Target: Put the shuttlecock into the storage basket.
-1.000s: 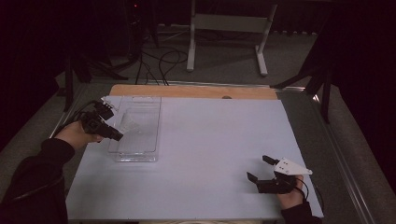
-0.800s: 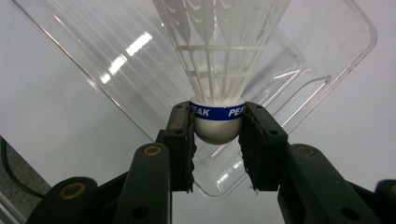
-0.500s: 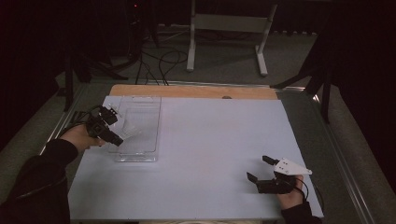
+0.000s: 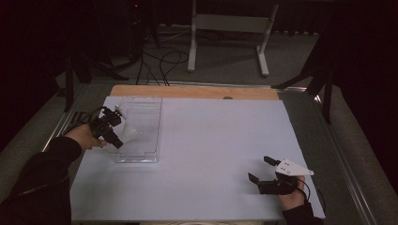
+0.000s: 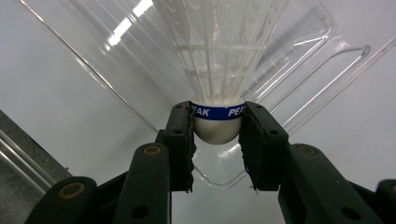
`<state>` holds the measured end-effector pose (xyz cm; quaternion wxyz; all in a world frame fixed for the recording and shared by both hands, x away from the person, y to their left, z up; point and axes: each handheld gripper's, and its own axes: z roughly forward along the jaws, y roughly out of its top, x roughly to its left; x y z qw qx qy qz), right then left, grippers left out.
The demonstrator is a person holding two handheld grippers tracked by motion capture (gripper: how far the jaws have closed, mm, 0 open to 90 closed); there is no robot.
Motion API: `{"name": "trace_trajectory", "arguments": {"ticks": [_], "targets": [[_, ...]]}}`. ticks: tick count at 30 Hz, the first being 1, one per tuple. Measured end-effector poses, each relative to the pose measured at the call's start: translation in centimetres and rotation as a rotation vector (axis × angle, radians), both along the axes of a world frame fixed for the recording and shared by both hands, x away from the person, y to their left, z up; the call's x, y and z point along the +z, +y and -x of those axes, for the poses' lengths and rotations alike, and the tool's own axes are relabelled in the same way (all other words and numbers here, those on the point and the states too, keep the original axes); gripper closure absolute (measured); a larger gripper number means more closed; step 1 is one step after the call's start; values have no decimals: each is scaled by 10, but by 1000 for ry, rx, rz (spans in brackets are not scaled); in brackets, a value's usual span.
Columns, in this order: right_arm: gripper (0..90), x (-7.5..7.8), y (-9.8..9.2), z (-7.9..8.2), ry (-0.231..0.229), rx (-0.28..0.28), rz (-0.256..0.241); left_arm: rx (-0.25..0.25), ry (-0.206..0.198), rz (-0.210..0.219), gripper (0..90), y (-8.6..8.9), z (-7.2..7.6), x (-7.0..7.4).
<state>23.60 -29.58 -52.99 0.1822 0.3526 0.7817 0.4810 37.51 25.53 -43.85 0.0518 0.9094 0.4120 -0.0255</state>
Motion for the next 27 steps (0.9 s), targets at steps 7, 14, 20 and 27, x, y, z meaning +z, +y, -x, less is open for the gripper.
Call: {"name": "trace_trajectory", "arguments": {"ticks": [7, 14, 20, 27], "targets": [[83, 0, -1, 0, -3, 0, 1, 30, 6, 3, 482, 0, 0, 6], [83, 1, 0, 0, -2, 0, 2, 61, -33, 17, 269, -1, 1, 13], [83, 1, 0, 0, -3, -1, 2, 66, -34, 66, 157, -6, 0, 20], [83, 1, 0, 0, -5, -3, 1, 30, -56, 110, 0, -13, 1, 23]]}}
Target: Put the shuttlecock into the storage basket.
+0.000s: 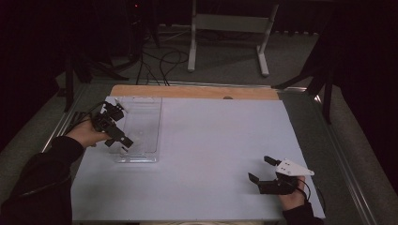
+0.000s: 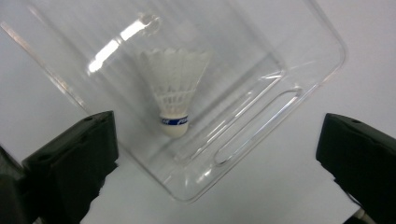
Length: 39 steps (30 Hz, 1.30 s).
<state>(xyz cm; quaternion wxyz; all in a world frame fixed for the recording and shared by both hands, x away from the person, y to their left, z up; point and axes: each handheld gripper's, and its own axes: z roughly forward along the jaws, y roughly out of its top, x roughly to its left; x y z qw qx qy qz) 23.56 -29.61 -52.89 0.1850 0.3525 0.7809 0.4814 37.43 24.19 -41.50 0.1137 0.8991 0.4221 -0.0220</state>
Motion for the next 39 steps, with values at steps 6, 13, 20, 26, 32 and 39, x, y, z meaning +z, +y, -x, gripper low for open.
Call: {"name": "trace_trajectory", "arguments": {"ticks": [6, 13, 20, 26, 32, 39], "targets": [[83, 0, 0, 0, 1, 1, 0, -10, -28, 30, 0, -10, 0, 3], [83, 0, 0, 0, 0, 0, -2, -35, -45, 51, 0, -21, -2, 7], [83, 0, 0, 0, -2, 3, -1, -63, -52, 71, 0, -34, -4, 9], [83, 0, 0, 0, 1, 1, 0, -100, -46, 118, 0, -51, -8, 12], [83, 0, 0, 0, 2, 2, -1, -151, -72, 150, 0, -72, -9, 19], [83, 0, -1, 0, -4, 4, -4, -203, -109, 170, 0, -97, -6, 26]]}}
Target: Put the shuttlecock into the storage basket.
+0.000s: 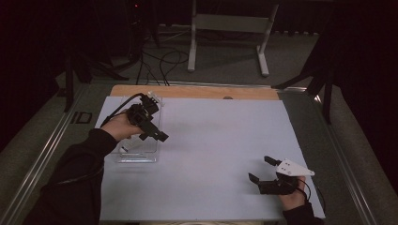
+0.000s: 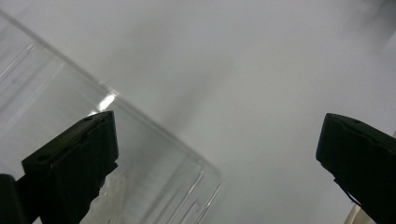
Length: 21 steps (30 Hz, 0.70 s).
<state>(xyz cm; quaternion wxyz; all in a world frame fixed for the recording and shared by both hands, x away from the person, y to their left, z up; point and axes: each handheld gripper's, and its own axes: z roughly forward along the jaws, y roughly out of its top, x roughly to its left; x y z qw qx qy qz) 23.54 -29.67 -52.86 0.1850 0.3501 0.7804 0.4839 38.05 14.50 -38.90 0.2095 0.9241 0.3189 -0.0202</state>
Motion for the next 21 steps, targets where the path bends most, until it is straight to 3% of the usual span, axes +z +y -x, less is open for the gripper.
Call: {"name": "trace_trajectory", "arguments": {"ticks": [6, 13, 21], "targets": [[84, 0, 0, 0, 0, 1, -1, -45, -12, 24, 0, -19, 4, -1], [83, 0, 0, 0, 0, 1, 1, -109, -35, 88, 0, -34, 11, -1], [83, 1, 0, 0, -2, 2, 1, -172, -55, 139, 0, -51, 21, -12]]}}
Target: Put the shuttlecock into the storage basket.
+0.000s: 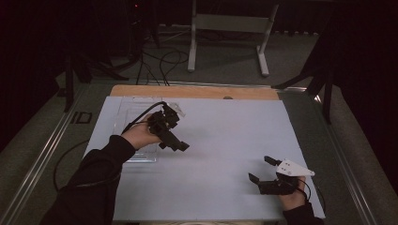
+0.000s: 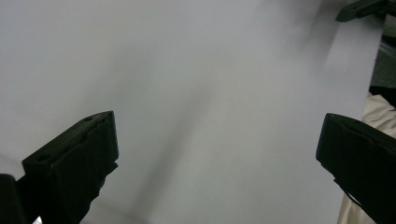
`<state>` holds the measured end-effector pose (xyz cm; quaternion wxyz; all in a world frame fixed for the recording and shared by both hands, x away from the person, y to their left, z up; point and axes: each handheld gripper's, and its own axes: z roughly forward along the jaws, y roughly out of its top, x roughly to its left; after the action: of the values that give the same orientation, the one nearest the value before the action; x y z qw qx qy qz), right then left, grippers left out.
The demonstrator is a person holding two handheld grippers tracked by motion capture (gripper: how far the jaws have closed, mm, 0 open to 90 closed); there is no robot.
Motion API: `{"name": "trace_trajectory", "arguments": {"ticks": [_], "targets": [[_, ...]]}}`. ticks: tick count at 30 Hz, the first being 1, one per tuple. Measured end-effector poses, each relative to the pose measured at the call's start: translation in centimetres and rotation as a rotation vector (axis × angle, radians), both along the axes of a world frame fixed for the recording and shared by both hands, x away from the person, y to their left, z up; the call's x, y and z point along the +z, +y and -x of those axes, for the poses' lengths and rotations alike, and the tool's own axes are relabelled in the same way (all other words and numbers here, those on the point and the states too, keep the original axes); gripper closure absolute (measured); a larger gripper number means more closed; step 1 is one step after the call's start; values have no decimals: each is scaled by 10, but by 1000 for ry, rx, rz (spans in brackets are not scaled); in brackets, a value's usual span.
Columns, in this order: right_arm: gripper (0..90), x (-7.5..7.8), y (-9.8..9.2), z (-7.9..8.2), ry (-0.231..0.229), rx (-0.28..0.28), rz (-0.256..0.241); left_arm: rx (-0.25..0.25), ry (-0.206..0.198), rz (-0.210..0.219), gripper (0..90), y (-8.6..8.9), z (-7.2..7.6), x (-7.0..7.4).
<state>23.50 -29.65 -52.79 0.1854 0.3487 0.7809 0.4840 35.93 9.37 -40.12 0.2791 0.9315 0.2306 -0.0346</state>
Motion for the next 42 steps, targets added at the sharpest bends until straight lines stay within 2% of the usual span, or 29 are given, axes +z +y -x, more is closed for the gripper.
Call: {"name": "trace_trajectory", "arguments": {"ticks": [7, 14, 18, 21, 23, 30, 39, 42], "targets": [[83, 0, 0, 0, -1, 0, 1, -96, -14, 20, 0, -18, 14, -9], [83, 1, 0, 0, -6, 1, 1, -146, 0, 70, 0, -32, 27, -22], [84, 1, 0, 0, -5, 1, 2, -171, -15, 100, 0, -37, 36, -30], [83, 1, 0, 0, -8, 1, 2, -186, -27, 102, 0, -39, 42, -36], [83, 1, 0, 0, -8, 1, 3, -197, -37, 111, 0, -39, 47, -40], [84, 1, 0, 1, -6, -3, 3, -215, -67, 101, 0, -36, 63, -61], [84, 2, 0, 1, -12, 0, 7, -223, -59, 98, 0, -20, 79, -85], [84, 2, 0, 1, -13, -1, 8, -214, -48, 102, 0, -9, 87, -96]]}}
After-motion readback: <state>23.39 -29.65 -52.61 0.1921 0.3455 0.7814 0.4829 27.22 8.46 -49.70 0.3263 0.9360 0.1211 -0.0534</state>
